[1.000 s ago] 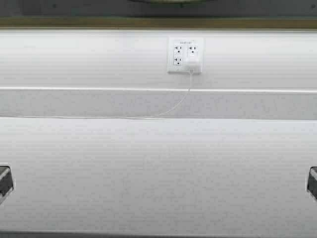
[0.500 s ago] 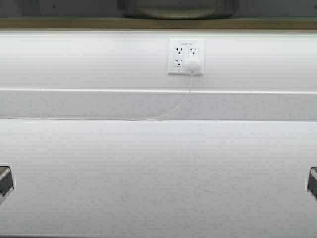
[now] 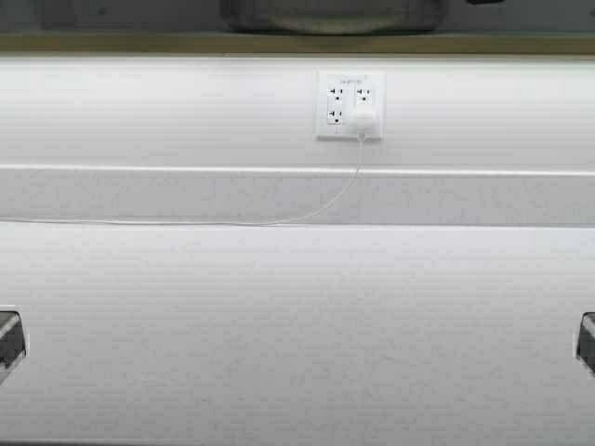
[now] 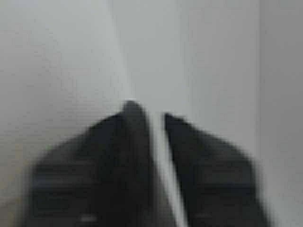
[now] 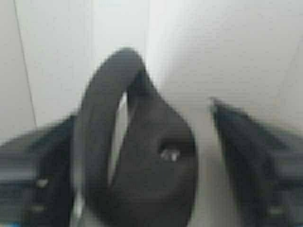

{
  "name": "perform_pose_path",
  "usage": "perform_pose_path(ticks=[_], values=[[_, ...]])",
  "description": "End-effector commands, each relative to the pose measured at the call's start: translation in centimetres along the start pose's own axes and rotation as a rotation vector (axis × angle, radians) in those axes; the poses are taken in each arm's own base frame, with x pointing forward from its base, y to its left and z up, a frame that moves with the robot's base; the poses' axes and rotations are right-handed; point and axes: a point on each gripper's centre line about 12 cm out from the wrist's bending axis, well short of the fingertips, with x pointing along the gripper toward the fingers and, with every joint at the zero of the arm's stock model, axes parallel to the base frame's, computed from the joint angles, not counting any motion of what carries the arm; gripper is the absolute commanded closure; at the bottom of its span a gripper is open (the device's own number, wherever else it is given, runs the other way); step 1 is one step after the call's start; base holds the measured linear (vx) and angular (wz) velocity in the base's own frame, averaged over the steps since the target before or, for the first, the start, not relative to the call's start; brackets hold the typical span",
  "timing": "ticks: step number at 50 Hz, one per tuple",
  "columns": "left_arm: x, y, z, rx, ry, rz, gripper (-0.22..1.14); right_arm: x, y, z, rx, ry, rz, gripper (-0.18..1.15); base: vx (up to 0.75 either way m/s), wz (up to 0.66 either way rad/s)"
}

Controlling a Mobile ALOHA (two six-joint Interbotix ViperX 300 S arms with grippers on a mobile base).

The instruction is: Open the cabinet, put the pot inside, then close it

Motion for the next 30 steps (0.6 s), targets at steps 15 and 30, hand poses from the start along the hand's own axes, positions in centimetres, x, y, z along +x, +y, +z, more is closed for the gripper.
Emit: perform_pose_path(ticks=[15,30], values=[[-1.4,-3.2,-1.1,-0.066,-0.011,-0.094,-0.11,-1.8,2.3,4.2,-0.036,-0.086,0.045,-0.06,0.00,0.00],[-3.4,-2.4,3.1,-0.037,-0.085,-0.059,-0.11,-3.9,2.5,9.0,-0.109,-0.173,0.038,-0.06,0.00,0.00]])
